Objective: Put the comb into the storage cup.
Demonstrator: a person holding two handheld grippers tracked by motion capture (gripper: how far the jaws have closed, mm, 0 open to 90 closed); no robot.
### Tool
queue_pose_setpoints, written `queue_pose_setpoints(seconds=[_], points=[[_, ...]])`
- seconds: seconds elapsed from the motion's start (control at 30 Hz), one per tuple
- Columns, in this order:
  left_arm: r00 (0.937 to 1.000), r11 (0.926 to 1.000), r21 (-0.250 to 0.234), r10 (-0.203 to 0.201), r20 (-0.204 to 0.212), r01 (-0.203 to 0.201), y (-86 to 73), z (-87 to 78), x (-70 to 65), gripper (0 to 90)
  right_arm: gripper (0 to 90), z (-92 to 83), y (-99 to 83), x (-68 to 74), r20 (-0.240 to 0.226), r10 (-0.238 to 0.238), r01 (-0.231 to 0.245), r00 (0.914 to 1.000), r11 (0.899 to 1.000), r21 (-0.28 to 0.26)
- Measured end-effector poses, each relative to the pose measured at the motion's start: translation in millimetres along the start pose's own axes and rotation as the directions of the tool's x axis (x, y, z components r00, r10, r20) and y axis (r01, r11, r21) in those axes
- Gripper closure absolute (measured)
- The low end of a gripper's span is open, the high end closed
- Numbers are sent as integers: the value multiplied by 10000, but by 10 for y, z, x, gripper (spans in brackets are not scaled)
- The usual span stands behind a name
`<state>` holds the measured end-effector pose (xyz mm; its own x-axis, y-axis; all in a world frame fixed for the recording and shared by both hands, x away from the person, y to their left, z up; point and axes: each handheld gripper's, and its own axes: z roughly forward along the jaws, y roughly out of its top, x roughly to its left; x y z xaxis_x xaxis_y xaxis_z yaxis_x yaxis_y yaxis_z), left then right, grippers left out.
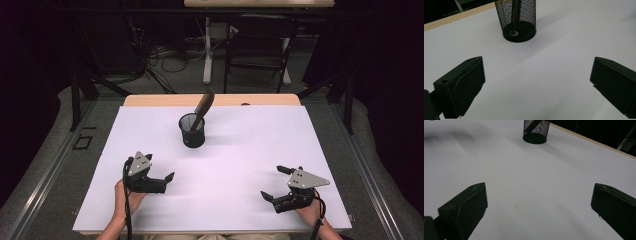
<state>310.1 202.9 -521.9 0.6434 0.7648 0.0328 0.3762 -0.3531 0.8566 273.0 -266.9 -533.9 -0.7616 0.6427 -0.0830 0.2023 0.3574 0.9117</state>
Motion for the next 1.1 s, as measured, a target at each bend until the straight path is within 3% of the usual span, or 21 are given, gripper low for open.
queue_pose_setpoints(seconds=[1.1], points=[[9992,9998,-188,-71,-396,64,-334,-216,-151,0,3,15,-8,10,-64,-6,7,10000,9999,123]])
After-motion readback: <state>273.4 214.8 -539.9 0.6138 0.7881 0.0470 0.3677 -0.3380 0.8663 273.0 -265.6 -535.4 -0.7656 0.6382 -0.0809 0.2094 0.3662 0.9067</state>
